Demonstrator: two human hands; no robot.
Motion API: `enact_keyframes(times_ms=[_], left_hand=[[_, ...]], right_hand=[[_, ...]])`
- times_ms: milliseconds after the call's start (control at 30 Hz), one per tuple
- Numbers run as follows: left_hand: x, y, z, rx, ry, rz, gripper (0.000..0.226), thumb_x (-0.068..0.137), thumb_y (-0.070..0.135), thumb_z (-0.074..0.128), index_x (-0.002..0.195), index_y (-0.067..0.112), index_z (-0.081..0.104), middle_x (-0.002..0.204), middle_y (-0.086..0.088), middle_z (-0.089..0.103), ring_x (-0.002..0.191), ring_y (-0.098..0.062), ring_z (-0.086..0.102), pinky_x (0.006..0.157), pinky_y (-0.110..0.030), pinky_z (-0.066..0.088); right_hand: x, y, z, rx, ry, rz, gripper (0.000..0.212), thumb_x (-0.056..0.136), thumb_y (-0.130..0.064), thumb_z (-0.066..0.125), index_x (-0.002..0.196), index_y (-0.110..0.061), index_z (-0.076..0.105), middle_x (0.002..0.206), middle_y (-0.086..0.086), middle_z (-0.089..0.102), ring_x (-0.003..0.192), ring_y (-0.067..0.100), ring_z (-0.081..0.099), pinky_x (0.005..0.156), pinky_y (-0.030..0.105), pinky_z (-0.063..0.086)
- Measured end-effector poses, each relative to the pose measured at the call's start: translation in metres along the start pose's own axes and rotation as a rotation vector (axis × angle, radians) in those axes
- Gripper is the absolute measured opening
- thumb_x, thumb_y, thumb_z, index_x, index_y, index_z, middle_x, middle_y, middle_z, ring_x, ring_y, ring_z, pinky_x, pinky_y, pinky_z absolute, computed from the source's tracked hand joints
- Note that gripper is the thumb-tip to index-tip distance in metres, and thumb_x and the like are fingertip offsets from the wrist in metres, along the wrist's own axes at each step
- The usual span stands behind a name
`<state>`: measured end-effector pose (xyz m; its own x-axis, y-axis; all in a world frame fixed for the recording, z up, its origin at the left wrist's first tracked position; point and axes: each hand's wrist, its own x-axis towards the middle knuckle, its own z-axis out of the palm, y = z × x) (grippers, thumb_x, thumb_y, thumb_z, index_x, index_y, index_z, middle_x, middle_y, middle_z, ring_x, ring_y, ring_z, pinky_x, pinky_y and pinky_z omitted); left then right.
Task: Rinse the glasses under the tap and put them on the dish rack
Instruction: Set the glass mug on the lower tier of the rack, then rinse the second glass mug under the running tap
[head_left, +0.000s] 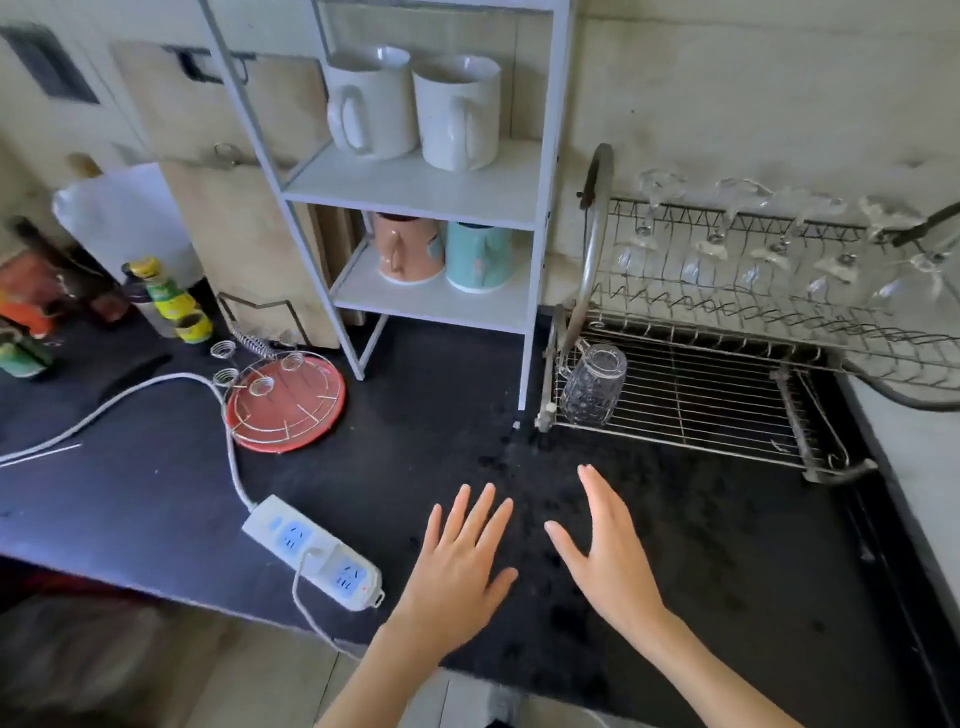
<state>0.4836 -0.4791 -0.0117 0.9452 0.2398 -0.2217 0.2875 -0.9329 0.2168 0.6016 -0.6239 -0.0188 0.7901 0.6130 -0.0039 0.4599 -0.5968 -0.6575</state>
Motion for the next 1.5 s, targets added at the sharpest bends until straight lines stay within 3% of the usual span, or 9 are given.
enact_keyframes(times_ms=[133, 400, 700, 867, 933, 1000, 1100, 1267, 1500], left_hand=[[-0.081, -0.005, 0.016, 0.010, 0.050, -0.056, 0.062, 0.085, 0.049, 0.031, 0.141, 0.021, 0.034, 0.149, -0.001, 0.033, 0.137, -0.029, 0.031, 0.106, -0.046, 0.021], [-0.260, -0.050, 0.038, -0.003, 0.132, -0.302, 0.059, 0.080, 0.047, 0.038, 0.133, 0.020, 0.045, 0.137, -0.005, 0.052, 0.125, -0.033, 0.048, 0.088, -0.050, 0.049], [-0.394, -0.130, 0.024, -0.043, 0.236, -0.690, 0.062, 0.082, 0.050, 0.035, 0.135, 0.019, 0.041, 0.138, -0.008, 0.050, 0.126, -0.035, 0.047, 0.092, -0.050, 0.045], [-0.441, -0.190, 0.027, -0.065, 0.246, -0.904, 0.061, 0.082, 0.052, 0.035, 0.134, 0.020, 0.044, 0.137, -0.006, 0.051, 0.124, -0.034, 0.050, 0.090, -0.048, 0.047], [-0.451, -0.219, 0.024, -0.053, 0.272, -0.959, 0.065, 0.083, 0.054, 0.030, 0.136, 0.020, 0.042, 0.142, -0.007, 0.045, 0.129, -0.034, 0.043, 0.096, -0.050, 0.043], [-0.458, -0.249, 0.019, -0.106, 0.308, -0.997, 0.074, 0.082, 0.058, 0.017, 0.146, 0.022, 0.026, 0.154, -0.003, 0.018, 0.142, -0.032, 0.014, 0.111, -0.050, 0.018], [-0.462, -0.287, 0.005, -0.116, 0.407, -1.048, 0.080, 0.079, 0.062, 0.005, 0.149, 0.026, 0.011, 0.157, -0.001, 0.000, 0.143, -0.028, -0.011, 0.110, -0.039, -0.007], [-0.460, -0.341, -0.018, -0.143, 0.358, -1.127, 0.084, 0.073, 0.064, -0.005, 0.149, 0.029, 0.000, 0.157, 0.002, -0.008, 0.139, -0.021, -0.022, 0.109, -0.036, -0.014], [-0.451, -0.415, -0.029, -0.194, 0.305, -1.140, 0.084, 0.071, 0.065, -0.008, 0.148, 0.030, -0.003, 0.157, 0.003, -0.012, 0.135, -0.019, -0.028, 0.109, -0.038, -0.014]], right_hand=[[-0.069, -0.028, 0.022, -0.117, -0.053, -0.149, 0.071, 0.092, -0.049, 0.046, 0.149, -0.021, 0.014, 0.156, -0.005, 0.015, 0.144, 0.007, 0.010, 0.119, 0.032, 0.014], [-0.179, -0.104, 0.087, -0.285, -0.268, -0.418, 0.068, 0.093, -0.062, 0.015, 0.142, -0.017, 0.031, 0.143, 0.003, 0.044, 0.133, 0.014, 0.030, 0.107, 0.033, 0.019], [-0.200, -0.244, 0.172, -0.156, -0.441, -0.786, 0.076, 0.087, -0.068, 0.022, 0.149, -0.027, 0.007, 0.155, -0.011, 0.006, 0.141, 0.000, -0.006, 0.114, 0.022, -0.007], [-0.193, -0.316, 0.244, -0.149, -0.540, -0.897, 0.082, 0.085, -0.072, 0.014, 0.147, -0.019, 0.027, 0.153, 0.000, 0.028, 0.143, 0.014, 0.020, 0.116, 0.036, 0.008], [-0.185, -0.345, 0.272, -0.151, -0.562, -0.955, 0.077, 0.086, -0.067, 0.024, 0.146, -0.019, 0.029, 0.152, 0.001, 0.030, 0.142, 0.015, 0.022, 0.115, 0.034, 0.006], [-0.173, -0.376, 0.295, -0.142, -0.588, -1.001, 0.074, 0.086, -0.063, 0.025, 0.148, -0.021, 0.023, 0.155, -0.001, 0.024, 0.144, 0.013, 0.016, 0.115, 0.030, 0.001], [-0.147, -0.416, 0.322, -0.130, -0.635, -1.034, 0.073, 0.087, -0.062, 0.026, 0.149, -0.025, 0.014, 0.157, -0.005, 0.014, 0.145, 0.009, 0.006, 0.115, 0.028, -0.005], [-0.110, -0.469, 0.360, -0.135, -0.652, -1.069, 0.081, 0.081, -0.068, 0.015, 0.149, -0.024, 0.014, 0.157, -0.004, 0.015, 0.145, 0.011, 0.006, 0.116, 0.029, -0.003], [-0.074, -0.523, 0.406, -0.185, -0.679, -1.065, 0.068, 0.094, -0.051, 0.039, 0.149, -0.023, 0.012, 0.157, -0.004, 0.014, 0.145, 0.011, 0.006, 0.117, 0.029, -0.003]])
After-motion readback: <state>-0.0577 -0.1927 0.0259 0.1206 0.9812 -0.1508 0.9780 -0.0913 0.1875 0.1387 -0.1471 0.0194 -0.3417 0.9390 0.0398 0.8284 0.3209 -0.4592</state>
